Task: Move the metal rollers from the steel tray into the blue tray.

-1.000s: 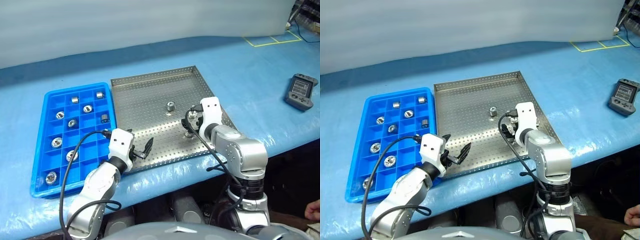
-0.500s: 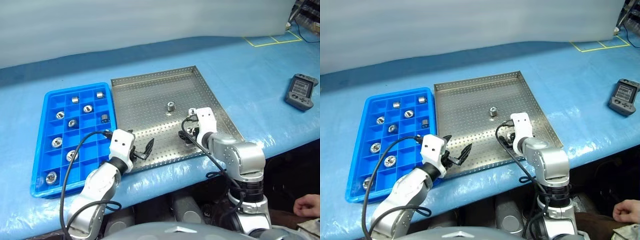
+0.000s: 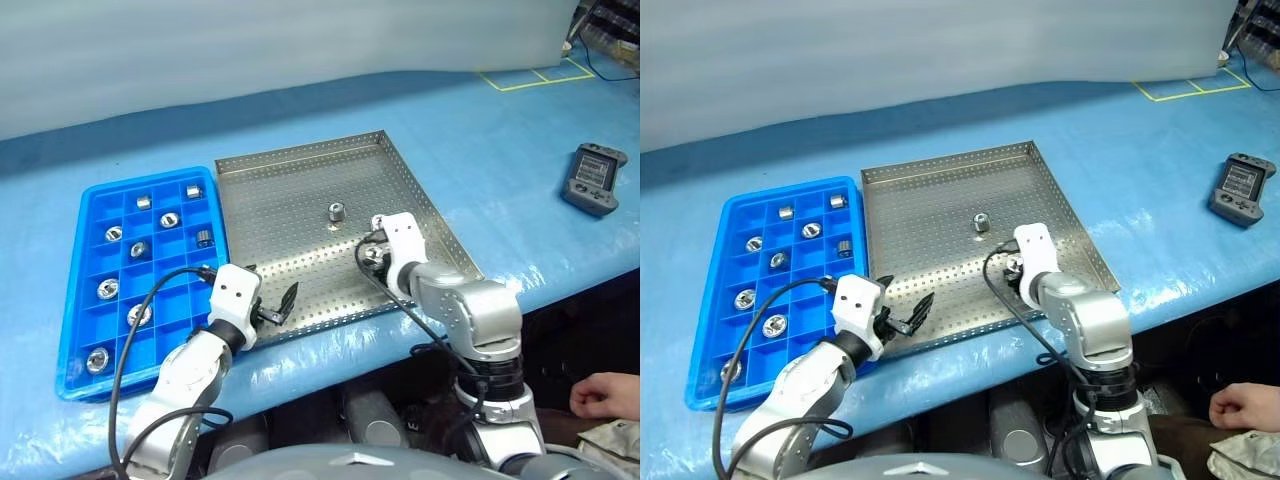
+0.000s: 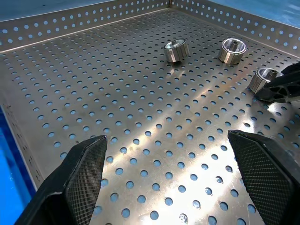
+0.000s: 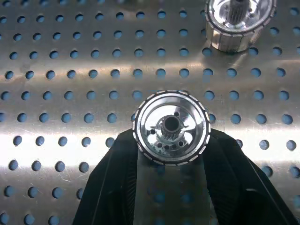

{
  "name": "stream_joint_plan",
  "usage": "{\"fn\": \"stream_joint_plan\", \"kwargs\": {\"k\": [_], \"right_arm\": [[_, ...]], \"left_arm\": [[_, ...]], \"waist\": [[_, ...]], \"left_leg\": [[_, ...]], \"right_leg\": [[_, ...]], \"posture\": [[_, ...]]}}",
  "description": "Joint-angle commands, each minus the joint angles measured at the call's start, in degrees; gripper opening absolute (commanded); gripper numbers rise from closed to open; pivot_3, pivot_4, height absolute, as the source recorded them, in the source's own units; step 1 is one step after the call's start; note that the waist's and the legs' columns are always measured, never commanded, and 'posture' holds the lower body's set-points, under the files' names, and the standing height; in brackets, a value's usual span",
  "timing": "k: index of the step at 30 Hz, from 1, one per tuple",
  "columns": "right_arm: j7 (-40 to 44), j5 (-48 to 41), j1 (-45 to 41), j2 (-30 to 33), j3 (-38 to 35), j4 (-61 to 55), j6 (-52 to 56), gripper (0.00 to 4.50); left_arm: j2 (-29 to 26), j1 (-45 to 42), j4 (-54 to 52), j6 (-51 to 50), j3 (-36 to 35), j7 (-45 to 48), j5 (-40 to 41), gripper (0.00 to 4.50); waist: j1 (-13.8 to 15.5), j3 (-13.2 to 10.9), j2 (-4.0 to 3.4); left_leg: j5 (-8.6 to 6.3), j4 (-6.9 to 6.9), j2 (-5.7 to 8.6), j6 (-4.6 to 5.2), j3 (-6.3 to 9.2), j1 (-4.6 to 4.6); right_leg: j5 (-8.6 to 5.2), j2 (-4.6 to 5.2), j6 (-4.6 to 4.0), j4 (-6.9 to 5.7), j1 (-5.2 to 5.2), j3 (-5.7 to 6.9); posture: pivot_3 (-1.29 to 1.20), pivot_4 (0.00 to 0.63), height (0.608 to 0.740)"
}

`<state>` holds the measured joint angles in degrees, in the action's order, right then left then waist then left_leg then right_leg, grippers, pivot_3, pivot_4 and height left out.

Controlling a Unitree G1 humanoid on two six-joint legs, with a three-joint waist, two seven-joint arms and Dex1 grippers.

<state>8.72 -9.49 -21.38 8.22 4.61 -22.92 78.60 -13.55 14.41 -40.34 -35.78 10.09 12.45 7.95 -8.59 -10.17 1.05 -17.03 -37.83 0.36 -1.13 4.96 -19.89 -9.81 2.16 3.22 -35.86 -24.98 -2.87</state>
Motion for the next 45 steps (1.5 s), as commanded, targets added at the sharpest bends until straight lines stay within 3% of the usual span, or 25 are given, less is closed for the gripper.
{"fn": "stream_joint_plan", "kwargs": {"k": [1,12,20,29,45], "right_arm": [[0.98,-0.51,-3.98,-1.46,2.93,0.33,-6.12,1.65],[5.12,3.28,-13.19,-5.81,14.37,11.39,-30.66,1.65],[11.82,1.44,-17.81,-13.44,17.53,22.02,-41.36,1.65],[17.01,1.86,-21.36,-19.31,19.67,33.16,-47.54,1.65],[21.47,1.79,-23.47,-24.38,21.83,48.68,-53.28,1.65]], "left_arm": [[-1.35,2.01,-2.97,3.48,-2.42,1.20,0.63,4.50],[0.96,6.05,-4.97,4.68,-10.32,-1.92,2.00,4.50],[4.68,10.52,-8.98,4.72,-14.16,-5.96,2.15,4.50],[7.63,16.21,-13.56,4.52,-15.61,-9.90,1.33,4.50],[8.18,17.23,-14.35,4.28,-14.02,-11.35,0.75,4.50]], "waist": [[0.12,0.00,0.00],[2.38,0.00,-0.01],[4.92,0.00,-0.02],[7.97,0.00,-0.02],[8.73,0.05,-0.05]], "left_leg": [[0.00,0.00,-0.02,0.00,0.01,-0.02],[0.01,0.01,-0.01,-0.01,0.06,-0.54],[0.00,0.01,0.00,-0.02,0.12,-0.57],[0.02,-0.01,0.00,-0.04,0.23,-0.58],[0.04,-0.01,0.00,-0.08,0.30,-0.43]], "right_leg": [[0.00,-0.03,-0.01,-0.01,-0.03,0.01],[0.19,0.00,0.21,0.03,-0.56,0.04],[0.30,0.04,0.00,0.05,-0.57,0.10],[0.10,0.05,-0.27,0.04,-0.53,0.24],[-0.04,0.04,-0.19,-0.05,-0.39,0.32]], "posture": [[-0.09,0.150,0.740],[-0.01,0.150,0.740],[0.10,0.150,0.740],[0.21,0.150,0.740],[0.25,0.150,0.740]]}}
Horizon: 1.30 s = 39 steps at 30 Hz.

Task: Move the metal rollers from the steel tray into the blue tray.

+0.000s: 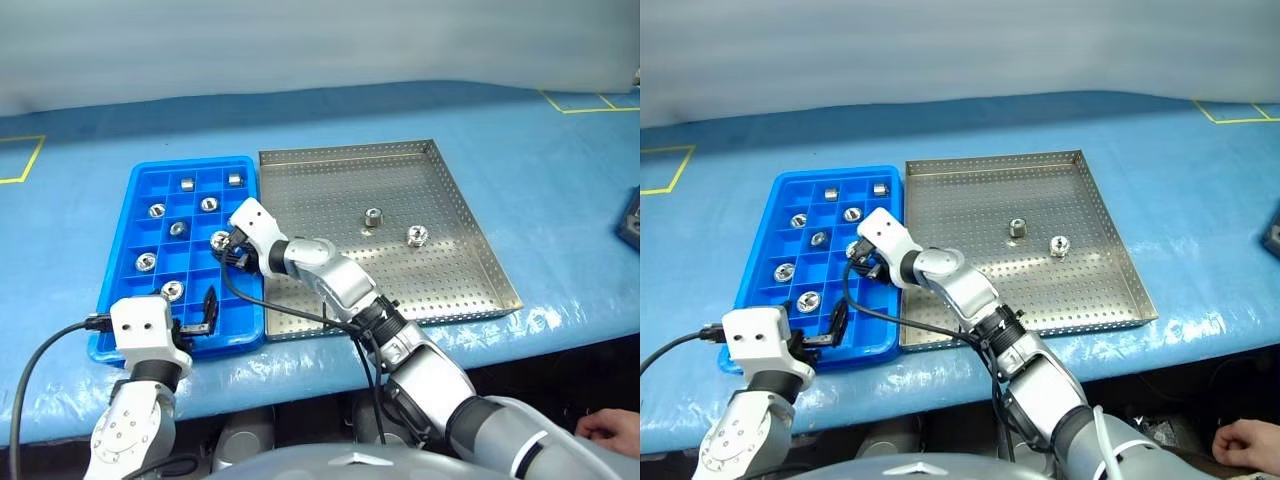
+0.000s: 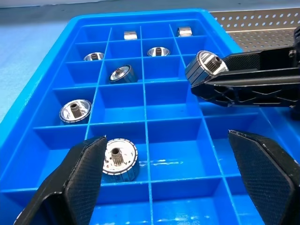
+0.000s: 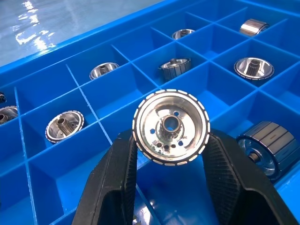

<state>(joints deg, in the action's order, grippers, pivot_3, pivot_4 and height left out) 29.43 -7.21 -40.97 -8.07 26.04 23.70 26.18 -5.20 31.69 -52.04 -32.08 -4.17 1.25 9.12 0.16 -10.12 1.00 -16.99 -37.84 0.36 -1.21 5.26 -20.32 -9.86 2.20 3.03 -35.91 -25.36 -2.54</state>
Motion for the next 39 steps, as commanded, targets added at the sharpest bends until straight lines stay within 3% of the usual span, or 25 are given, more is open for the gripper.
{"fn": "stream_joint_plan", "kwargs": {"k": [1,13,29,39], "right_arm": [[0.74,-0.52,-4.28,-8.43,0.28,2.62,-1.13,1.65],[1.20,0.17,-8.50,-10.19,0.16,9.73,-6.41,1.65],[0.34,-6.90,-7.79,-5.48,-3.88,-13.48,4.00,1.65],[0.05,-3.25,-10.38,-8.30,-1.42,0.52,-2.87,1.65]], "left_arm": [[-0.02,0.02,-2.70,0.61,0.28,-0.37,-0.54,4.50],[1.54,4.20,-4.06,2.95,0.50,-1.89,-1.20,4.50],[0.78,-0.43,0.30,3.15,2.39,0.50,-0.86,4.50],[1.20,1.62,-1.12,4.22,0.68,-0.12,-1.29,4.50]], "waist": [[-0.03,0.00,0.00],[0.36,0.01,-0.04],[1.83,0.00,-0.04],[1.76,0.01,-0.04]], "left_leg": [[0.00,0.00,0.00,0.00,-0.01,0.03],[0.00,0.12,-0.06,0.02,0.10,0.75],[0.07,0.18,-0.07,-0.15,0.37,-0.22],[0.10,0.16,-0.06,-0.19,0.37,-0.18]], "right_leg": [[0.00,0.00,0.00,-0.02,0.01,0.00],[-0.09,-0.06,-0.12,-0.09,0.67,0.08],[0.06,-0.07,-0.16,0.04,-0.17,0.32],[-0.01,-0.07,-0.13,-0.01,-0.16,0.33]], "posture": [[0.26,0.150,0.740],[0.33,0.150,0.740],[0.23,0.150,0.740],[0.31,0.150,0.740]]}}
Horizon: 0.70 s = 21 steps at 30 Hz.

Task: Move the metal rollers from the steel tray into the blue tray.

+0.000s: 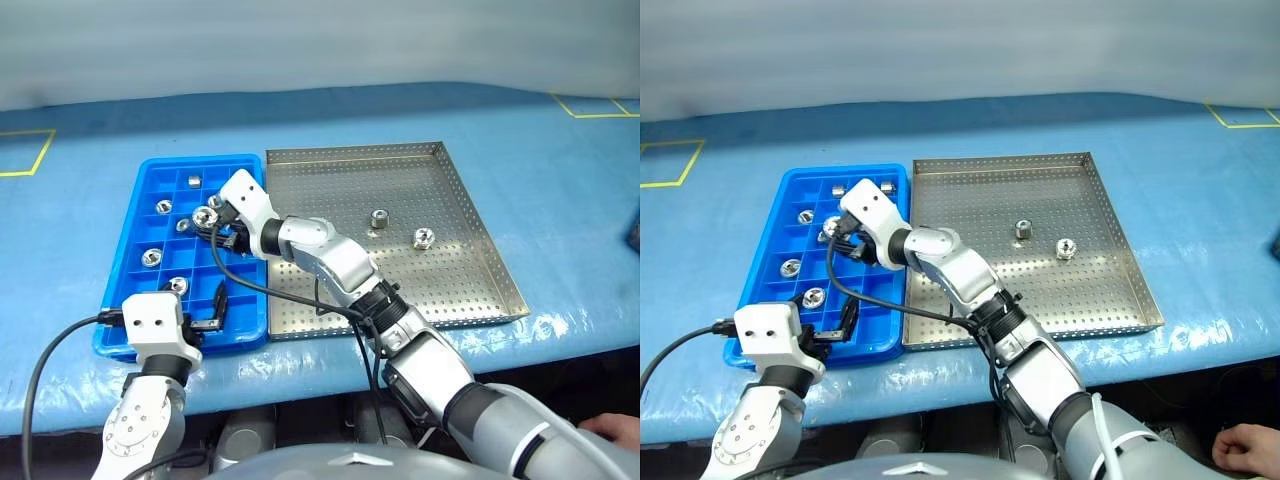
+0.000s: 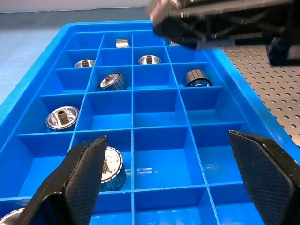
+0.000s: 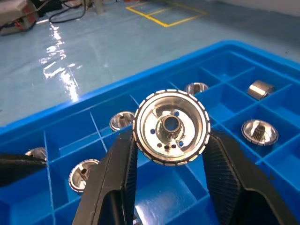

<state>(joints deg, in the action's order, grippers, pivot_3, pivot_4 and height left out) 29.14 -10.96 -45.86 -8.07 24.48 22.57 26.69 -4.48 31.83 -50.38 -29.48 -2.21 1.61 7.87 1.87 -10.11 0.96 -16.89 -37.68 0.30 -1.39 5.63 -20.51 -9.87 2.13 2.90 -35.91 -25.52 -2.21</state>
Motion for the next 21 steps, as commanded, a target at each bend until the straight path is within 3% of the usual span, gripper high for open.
{"fn": "stream_joint_plan", "kwargs": {"k": [1,13,14,20,21], "right_arm": [[0.60,0.67,-5.84,-8.60,0.18,2.98,-4.01,1.65],[1.71,3.96,-7.89,-10.95,1.35,17.58,-9.65,1.65],[1.63,4.24,-7.90,-10.94,1.45,17.98,-9.56,2.40],[1.63,4.62,-6.56,-9.68,1.87,15.56,-7.63,4.32],[1.23,4.52,-6.26,-9.32,1.68,14.40,-7.18,4.48]], "left_arm": [[0.71,2.16,-3.12,1.85,-1.54,-0.77,-0.14,4.50],[3.30,8.74,-4.59,5.33,-0.16,-2.55,-1.55,4.50],[3.23,8.56,-4.45,5.36,0.03,-2.61,-1.64,4.50],[2.39,6.43,-3.38,4.59,0.32,-2.09,-1.34,4.50],[2.17,5.88,-3.16,4.36,0.28,-1.90,-1.14,4.50]], "waist": [[0.15,0.00,0.00],[1.86,0.02,-0.02],[1.95,0.02,-0.02],[2.15,0.14,-0.19],[2.15,0.14,-0.20]], "left_leg": [[0.00,0.00,0.00,0.00,0.00,0.00],[0.00,0.00,0.00,0.00,0.03,0.15],[0.00,0.00,0.00,0.00,0.03,0.20],[0.00,0.01,0.00,0.01,0.03,0.29],[0.00,0.01,0.00,0.01,0.02,0.29]], "right_leg": [[0.00,0.00,0.00,0.00,0.00,0.00],[-0.08,-0.01,-0.07,-0.07,0.14,0.02],[-0.09,-0.02,-0.08,-0.08,0.18,0.02],[-0.10,-0.03,-0.10,-0.11,0.26,0.01],[-0.10,-0.03,-0.10,-0.11,0.26,0.01]], "posture": [[0.32,0.150,0.740],[0.40,0.150,0.740],[0.39,0.150,0.740],[0.34,0.150,0.740],[0.32,0.150,0.740]]}}
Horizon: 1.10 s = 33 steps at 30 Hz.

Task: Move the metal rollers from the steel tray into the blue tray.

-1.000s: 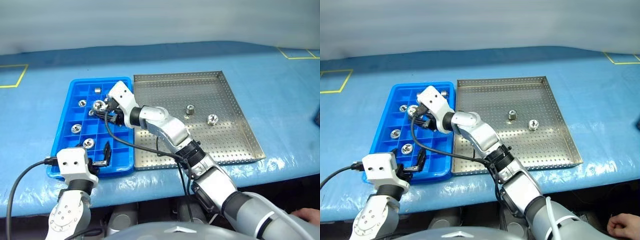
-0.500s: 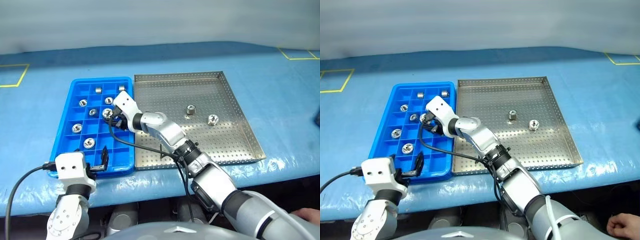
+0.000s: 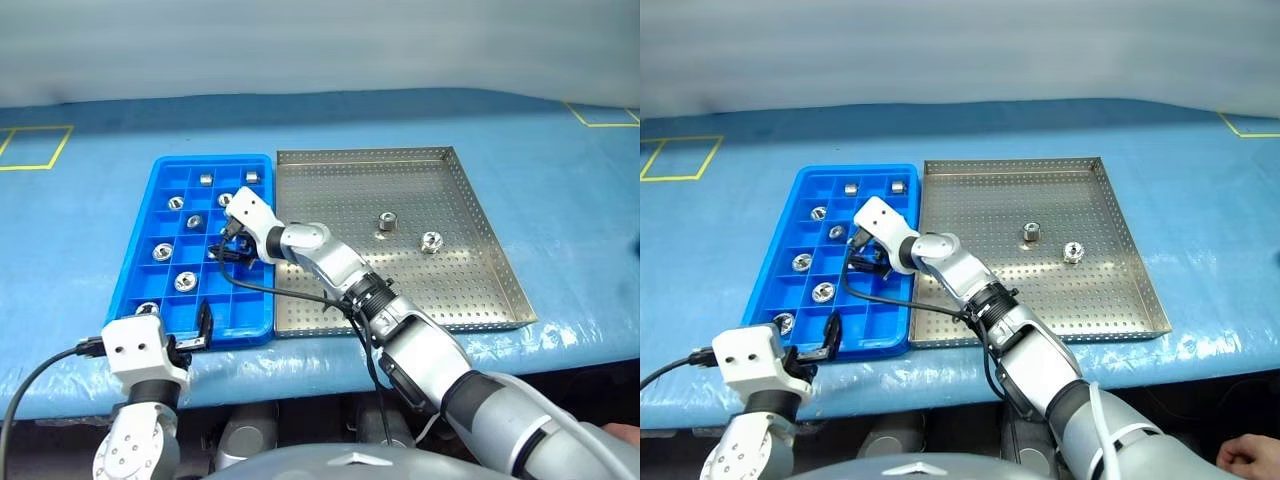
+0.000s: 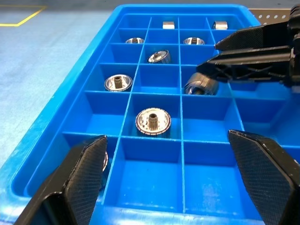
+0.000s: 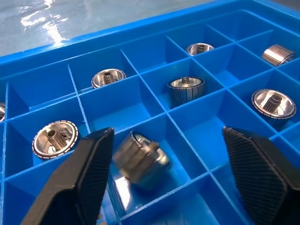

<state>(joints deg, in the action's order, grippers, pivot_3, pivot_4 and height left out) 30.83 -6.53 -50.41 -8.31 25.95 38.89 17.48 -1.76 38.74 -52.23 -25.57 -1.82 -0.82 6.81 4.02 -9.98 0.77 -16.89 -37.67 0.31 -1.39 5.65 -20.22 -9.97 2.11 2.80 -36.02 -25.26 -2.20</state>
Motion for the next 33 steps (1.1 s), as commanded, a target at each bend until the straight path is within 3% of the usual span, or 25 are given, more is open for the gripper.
{"fn": "stream_joint_plan", "kwargs": {"k": [1,9,18,23,33], "right_arm": [[-1.00,-0.19,-1.36,-8.70,-0.23,-3.30,2.66,4.48],[-12.79,-2.39,4.68,-2.26,-9.05,-20.20,10.19,4.48],[-31.14,3.24,12.73,1.08,-19.04,-31.87,16.50,4.48],[-39.79,6.85,13.41,0.31,-22.30,-28.26,14.90,4.48],[-43.09,4.93,8.35,-0.57,-28.10,-11.63,8.20,4.48]], "left_arm": [[-0.85,-1.63,-1.06,0.18,-0.10,0.75,0.04,4.50],[-4.24,-10.16,3.06,-2.99,0.23,4.14,1.80,4.50],[-7.66,-20.37,8.65,-6.12,2.56,8.75,3.28,4.50],[-8.87,-24.03,10.76,-7.02,3.88,10.68,3.88,4.50],[-9.16,-25.65,12.03,-7.33,4.09,11.64,4.04,4.50]], "waist": [[0.00,0.00,-0.01],[-1.02,0.00,-0.01],[-5.47,0.04,-0.04],[-8.17,0.05,-0.07],[-10.14,0.06,-0.08]], "left_leg": [[0.00,0.00,0.00,0.00,0.00,-0.01],[0.04,-0.04,0.01,-0.07,0.04,-0.29],[0.04,-0.20,0.07,-0.07,0.00,-0.35],[0.04,-0.22,0.06,-0.06,-0.07,-0.31],[0.01,-0.28,0.07,0.02,-0.31,-0.28]], "right_leg": [[0.00,0.00,0.00,0.00,-0.01,0.00],[0.05,0.03,0.03,0.09,-0.21,0.04],[0.33,0.10,-0.04,0.10,-0.17,0.01],[0.46,0.09,0.11,0.07,-0.17,-0.09],[0.57,0.08,0.26,0.09,-0.17,-0.35]], "posture": [[0.31,0.150,0.740],[0.14,0.150,0.740],[-0.03,0.150,0.740],[-0.08,0.150,0.740],[-0.07,0.150,0.740]]}}
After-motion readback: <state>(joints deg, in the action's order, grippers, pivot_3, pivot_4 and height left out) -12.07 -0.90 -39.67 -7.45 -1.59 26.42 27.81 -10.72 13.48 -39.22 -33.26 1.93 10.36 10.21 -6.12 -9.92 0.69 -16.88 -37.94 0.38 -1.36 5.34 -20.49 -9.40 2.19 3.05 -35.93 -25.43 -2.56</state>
